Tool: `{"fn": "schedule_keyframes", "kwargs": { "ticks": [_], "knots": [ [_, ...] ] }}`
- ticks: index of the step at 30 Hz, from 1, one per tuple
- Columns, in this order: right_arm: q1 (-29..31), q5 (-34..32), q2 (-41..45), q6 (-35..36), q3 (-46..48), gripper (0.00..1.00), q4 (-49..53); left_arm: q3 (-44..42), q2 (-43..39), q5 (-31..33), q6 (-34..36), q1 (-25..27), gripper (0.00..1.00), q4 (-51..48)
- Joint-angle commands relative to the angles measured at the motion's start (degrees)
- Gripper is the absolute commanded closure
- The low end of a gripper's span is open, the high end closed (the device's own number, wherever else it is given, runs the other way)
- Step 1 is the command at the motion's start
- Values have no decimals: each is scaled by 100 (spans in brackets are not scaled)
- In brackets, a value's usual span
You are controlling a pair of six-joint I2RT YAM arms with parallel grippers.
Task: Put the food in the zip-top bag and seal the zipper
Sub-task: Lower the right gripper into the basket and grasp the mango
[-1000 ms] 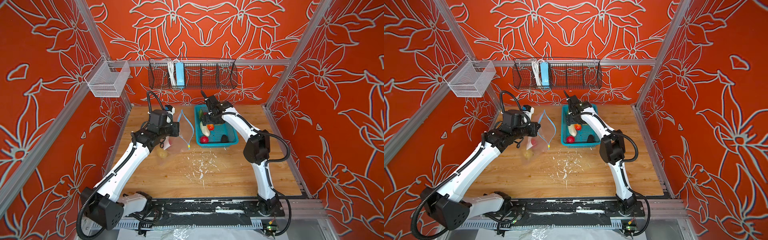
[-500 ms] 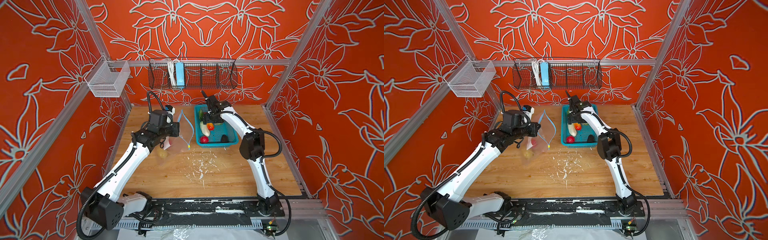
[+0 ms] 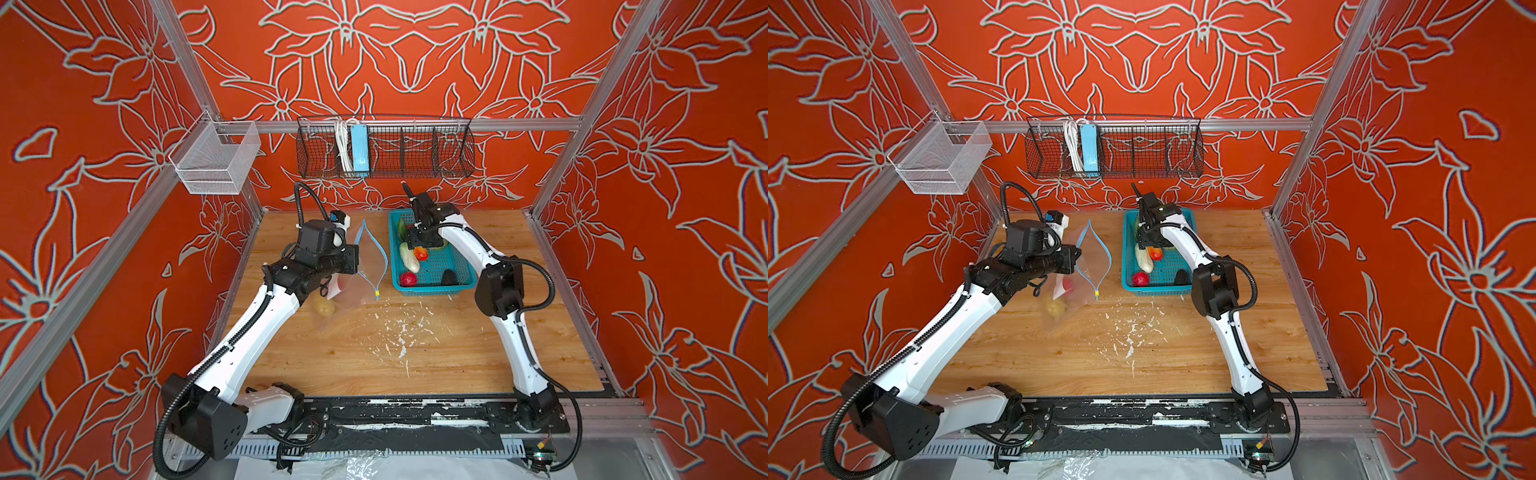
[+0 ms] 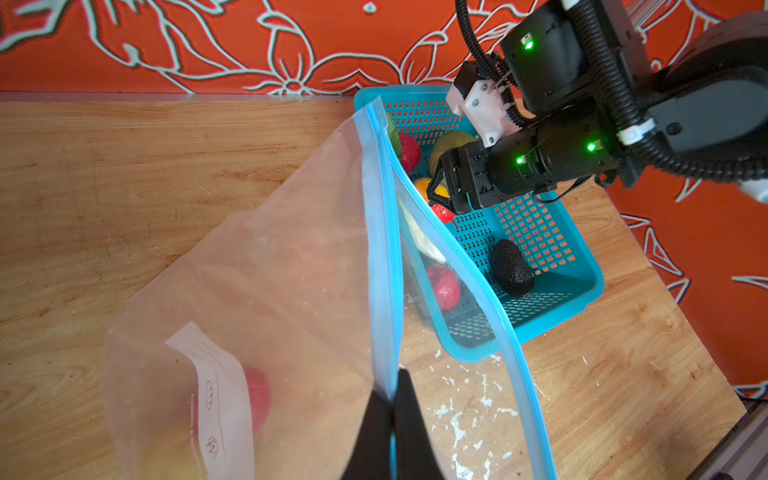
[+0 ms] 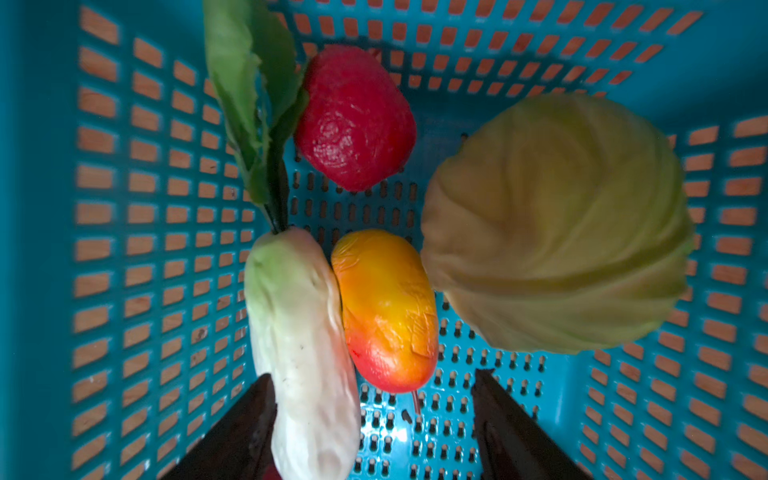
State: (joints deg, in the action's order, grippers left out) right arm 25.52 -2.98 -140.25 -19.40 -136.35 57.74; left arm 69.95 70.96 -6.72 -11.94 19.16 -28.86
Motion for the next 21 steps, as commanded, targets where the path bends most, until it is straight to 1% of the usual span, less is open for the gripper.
{"fn": "schedule_keyframes", "kwargs": {
  "ticks": [1,5,9,15,21],
  "knots": [
    [-60,-53,-226,16,-257,28,-25,91,68,13,69,-10,100,-80],
    [-78,20,-431,-25,-452,30,-69,89,76,7,72,-10,100,-69],
    [-83,-75,-719,-206,-767,32,38,110,119,-35,70,-17,100,-74],
    [-101,-255,-802,-306,-675,36,-110,125,96,-30,70,-17,100,-126],
    [-118,-211,-887,-360,-559,38,-221,101,44,-46,78,-17,100,-94]
  ]
}}
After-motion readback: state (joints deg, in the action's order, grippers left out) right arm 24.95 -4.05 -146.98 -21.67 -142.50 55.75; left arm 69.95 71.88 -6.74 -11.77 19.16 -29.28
